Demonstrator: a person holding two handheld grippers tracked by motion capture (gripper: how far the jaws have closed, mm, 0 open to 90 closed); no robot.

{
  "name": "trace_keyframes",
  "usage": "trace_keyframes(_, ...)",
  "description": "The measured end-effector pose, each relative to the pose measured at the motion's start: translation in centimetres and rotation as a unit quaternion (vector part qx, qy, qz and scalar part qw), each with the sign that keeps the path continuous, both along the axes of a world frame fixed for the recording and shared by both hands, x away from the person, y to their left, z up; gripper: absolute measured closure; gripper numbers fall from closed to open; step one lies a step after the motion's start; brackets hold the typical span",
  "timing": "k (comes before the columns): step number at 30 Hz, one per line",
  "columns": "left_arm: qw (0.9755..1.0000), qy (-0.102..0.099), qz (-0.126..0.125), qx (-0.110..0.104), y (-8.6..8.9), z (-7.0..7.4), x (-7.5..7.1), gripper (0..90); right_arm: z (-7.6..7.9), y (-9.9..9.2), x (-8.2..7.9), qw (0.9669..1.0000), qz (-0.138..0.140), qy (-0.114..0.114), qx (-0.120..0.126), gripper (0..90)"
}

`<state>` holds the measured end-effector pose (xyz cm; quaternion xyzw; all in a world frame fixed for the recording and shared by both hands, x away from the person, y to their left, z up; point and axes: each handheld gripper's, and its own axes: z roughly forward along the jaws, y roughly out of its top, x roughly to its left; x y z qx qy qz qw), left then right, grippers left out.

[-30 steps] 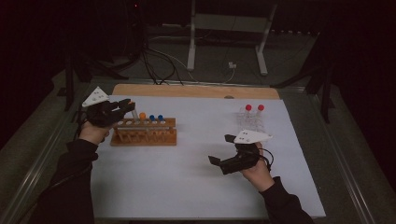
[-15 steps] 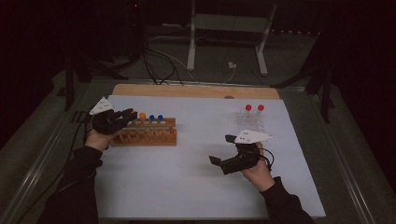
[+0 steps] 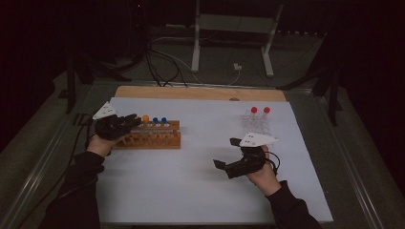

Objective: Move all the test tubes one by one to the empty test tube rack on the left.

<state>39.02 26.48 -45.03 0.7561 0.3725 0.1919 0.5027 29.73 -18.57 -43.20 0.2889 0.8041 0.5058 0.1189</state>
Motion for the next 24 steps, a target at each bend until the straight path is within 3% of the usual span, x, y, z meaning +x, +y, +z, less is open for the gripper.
trace_keyframes(5, 0.9999, 0.0, -0.016, 0.001, -0.1, 0.6, -1.5, 28.9, 0.6, -0.7, 0.2, 0.9999, -0.009, -0.007, 0.006, 0.0)
trace_keyframes(8, 0.9994, 0.0, -0.034, -0.005, -0.3, 0.8, -2.7, 16.4, 1.1, -1.7, 0.6, 0.9996, -0.022, -0.018, 0.009, 0.0)
trace_keyframes(17, 0.9956, -0.019, -0.089, -0.023, -2.0, 1.0, -6.0, 4.0, 2.4, -6.5, 2.6, 0.9938, -0.095, -0.058, 0.002, 0.1)
trace_keyframes(20, 0.9944, -0.017, -0.102, -0.022, -2.6, 0.8, -6.5, 4.0, 2.0, -8.4, 3.4, 0.9885, -0.135, -0.068, 0.001, 6.1)
trace_keyframes(22, 0.9941, -0.016, -0.106, -0.018, -2.9, 0.7, -6.7, 3.8, 1.6, -9.6, 4.1, 0.9851, -0.161, -0.061, -0.002, 7.9)
trace_keyframes(24, 0.9935, -0.014, -0.111, -0.019, -3.1, 0.7, -6.8, 3.8, 1.1, -10.7, 4.9, 0.9813, -0.185, -0.054, -0.007, 17.3)
